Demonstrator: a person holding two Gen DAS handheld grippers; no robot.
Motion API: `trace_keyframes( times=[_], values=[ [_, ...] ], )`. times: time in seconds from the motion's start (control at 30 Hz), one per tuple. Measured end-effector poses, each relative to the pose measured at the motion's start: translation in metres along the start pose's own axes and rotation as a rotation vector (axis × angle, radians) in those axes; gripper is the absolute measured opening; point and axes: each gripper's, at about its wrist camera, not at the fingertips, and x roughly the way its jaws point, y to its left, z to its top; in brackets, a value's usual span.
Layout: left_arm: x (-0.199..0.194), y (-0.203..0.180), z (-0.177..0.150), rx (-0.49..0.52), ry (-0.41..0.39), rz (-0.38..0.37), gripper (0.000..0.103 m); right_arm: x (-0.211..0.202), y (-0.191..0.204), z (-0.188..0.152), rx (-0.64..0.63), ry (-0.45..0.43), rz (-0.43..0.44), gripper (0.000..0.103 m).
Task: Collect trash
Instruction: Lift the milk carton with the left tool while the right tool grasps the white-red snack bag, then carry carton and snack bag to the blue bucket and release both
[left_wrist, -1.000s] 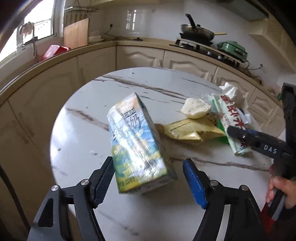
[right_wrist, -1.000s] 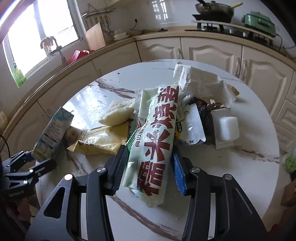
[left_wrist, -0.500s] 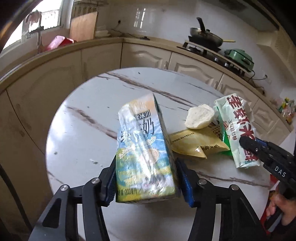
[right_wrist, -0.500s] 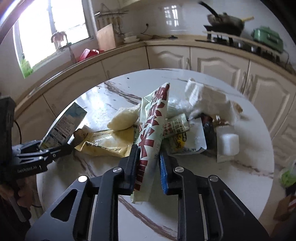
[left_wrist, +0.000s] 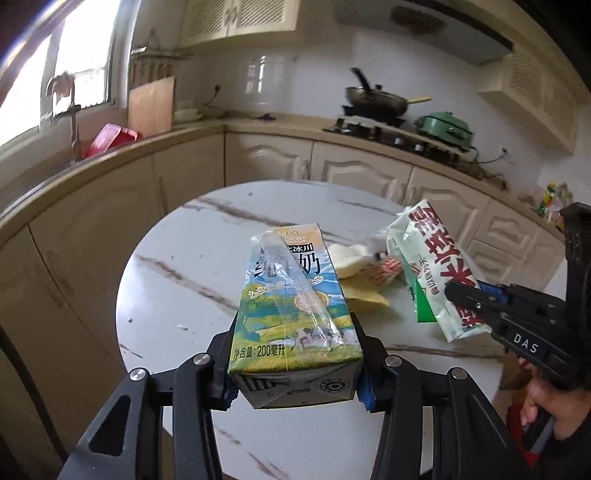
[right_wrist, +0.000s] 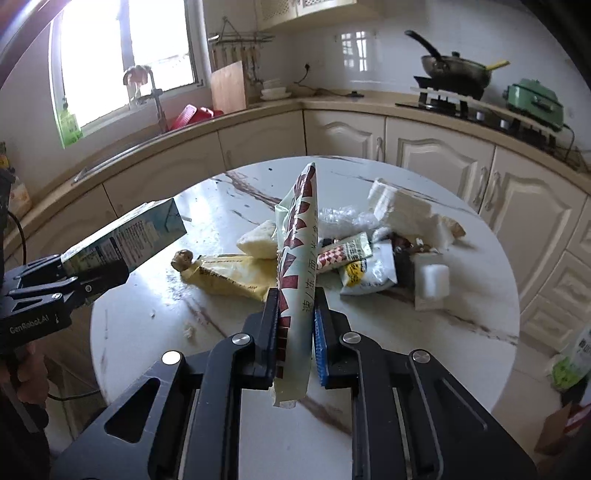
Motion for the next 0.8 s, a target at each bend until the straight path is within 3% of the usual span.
trace_keyframes(
  times=[0.27, 0.47, 0.67, 0.8],
  values=[
    [-0.019, -0.059, 0.006, 0.081, -0.032, -0.077, 0.045, -0.055, -0.039, -0.008, 0.08, -0.076, -0.01, 0.016],
    [-0.01, -0.145, 0.007, 0.193, -0.013, -0.182, 0.045, -0.121, -0.106, -0.036, 0.181, -0.142, -0.1, 0.016],
    [0.026, -0.245, 0.001, 0.297, 0.064, -0.32, 0.045, -0.175, -0.182, -0.085, 0.298, -0.141, -0.221, 0.016],
    [0.067, -0.311, -0.007, 0.383, 0.158, -0.372, 0.045, -0.183, -0.232, -0.125, 0.389, -0.098, -0.281, 0.016]
  ],
)
